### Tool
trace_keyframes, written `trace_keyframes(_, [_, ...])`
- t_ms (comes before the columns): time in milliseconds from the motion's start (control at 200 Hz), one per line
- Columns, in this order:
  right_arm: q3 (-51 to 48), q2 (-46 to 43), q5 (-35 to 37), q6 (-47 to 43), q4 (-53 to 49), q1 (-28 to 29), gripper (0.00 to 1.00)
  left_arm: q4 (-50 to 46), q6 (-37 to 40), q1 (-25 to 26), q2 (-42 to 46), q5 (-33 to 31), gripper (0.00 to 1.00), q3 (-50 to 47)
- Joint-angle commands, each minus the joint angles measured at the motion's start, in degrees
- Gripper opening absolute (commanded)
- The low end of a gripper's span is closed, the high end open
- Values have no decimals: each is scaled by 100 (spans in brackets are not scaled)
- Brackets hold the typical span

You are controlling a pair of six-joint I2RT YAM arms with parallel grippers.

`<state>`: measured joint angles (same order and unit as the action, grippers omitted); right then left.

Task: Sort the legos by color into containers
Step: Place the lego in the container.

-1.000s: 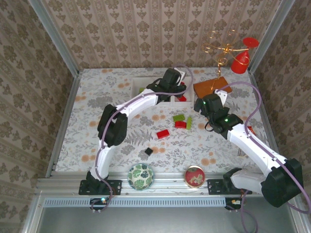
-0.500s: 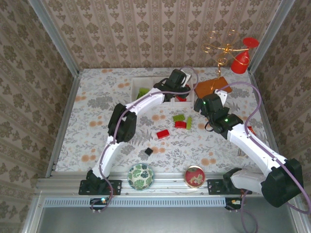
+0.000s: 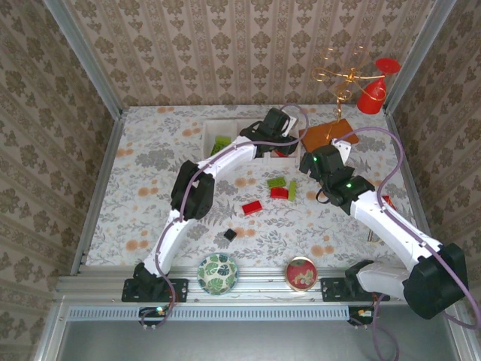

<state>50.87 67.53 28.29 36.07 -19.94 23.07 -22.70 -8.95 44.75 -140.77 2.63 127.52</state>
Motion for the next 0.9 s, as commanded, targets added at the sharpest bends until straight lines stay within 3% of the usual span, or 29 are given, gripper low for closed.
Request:
trace_keyframes(0, [-63, 28, 159, 119, -194, -31, 100, -112, 25, 16, 95, 23, 57, 200])
trace_keyframes(210, [-12, 48, 204, 145, -332, -30, 100, 42, -15, 20, 623, -204, 62, -219])
trace_keyframes(480, [198, 325, 49, 154, -620, -31, 100, 715, -233, 22, 1996, -604, 70, -1814])
trace_keyframes(650, [245, 511, -52, 239, -729, -23, 100, 1201, -309, 13, 3152, -960, 83, -3173])
trace_keyframes(775, [286, 638, -82, 337, -824, -24, 100, 1476, -377, -29, 4057, -1352, 99, -4154])
trace_keyframes(895, [344, 793, -201, 365, -877, -17, 100, 1659, -456, -109, 4816, -1703, 100, -5016])
